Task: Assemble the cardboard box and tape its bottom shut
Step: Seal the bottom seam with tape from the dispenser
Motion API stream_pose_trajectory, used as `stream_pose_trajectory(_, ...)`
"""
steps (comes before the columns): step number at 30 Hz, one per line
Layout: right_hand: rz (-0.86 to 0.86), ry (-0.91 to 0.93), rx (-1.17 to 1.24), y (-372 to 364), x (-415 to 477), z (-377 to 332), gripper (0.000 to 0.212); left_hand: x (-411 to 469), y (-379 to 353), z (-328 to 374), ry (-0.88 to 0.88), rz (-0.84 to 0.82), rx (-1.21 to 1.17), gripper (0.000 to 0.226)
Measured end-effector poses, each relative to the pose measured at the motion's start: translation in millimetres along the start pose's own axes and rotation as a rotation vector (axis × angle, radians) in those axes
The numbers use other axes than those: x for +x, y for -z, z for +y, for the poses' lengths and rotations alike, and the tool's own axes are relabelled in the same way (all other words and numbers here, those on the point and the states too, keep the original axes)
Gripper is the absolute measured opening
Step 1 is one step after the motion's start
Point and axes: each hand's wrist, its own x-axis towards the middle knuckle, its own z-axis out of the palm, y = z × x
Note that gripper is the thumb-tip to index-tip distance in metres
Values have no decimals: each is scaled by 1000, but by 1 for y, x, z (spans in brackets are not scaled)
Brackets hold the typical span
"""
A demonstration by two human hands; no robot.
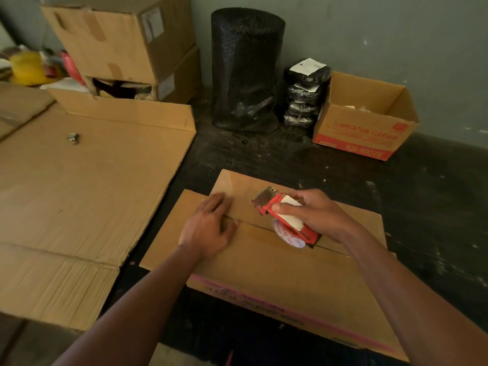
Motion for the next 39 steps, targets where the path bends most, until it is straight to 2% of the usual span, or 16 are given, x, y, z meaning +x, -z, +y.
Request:
stream_pose_trajectory(4, -77, 10, 5, 6, 2, -5, 39, 2, 5, -2, 72, -24, -97, 57)
stream_pose_trajectory(6, -100, -17, 66, 8, 6, -10, 32, 3, 8, -1, 76, -14, -181, 52)
stream_pose_trajectory(9, -158, -88, 110, 6, 14, -17, 23, 6, 11, -5, 107, -31, -272, 55)
stream_pose_trajectory(11, -194, -92, 83, 2, 18, -23, 31, 6, 13, -11, 140, -23, -304, 58)
stream_pose_trajectory(16, -178, -37, -8, -14, 21, -33, 44, 3, 16, -23, 147, 2, -249, 55)
stream_pose_trajectory(22, -193, -51, -58, -29, 27, -37, 37, 15, 25, -28, 135, 88, -239, 36)
stream_pose_trajectory(25, -200, -62, -75, -35, 27, -42, 31, 22, 32, -27, 105, 85, -276, 36)
stream_pose_trajectory(28, -173, -79, -109, -40, 33, -45, 30, 30, 39, -27, 118, 18, -345, 40)
stream_pose_trajectory(34, -138, -84, -144, -45, 42, -50, 30, 40, 42, -36, 134, -69, -462, 32)
stream_pose_trajectory(39, -141, -71, -131, -45, 48, -50, 33, 42, 55, -33, 198, -128, -759, 27)
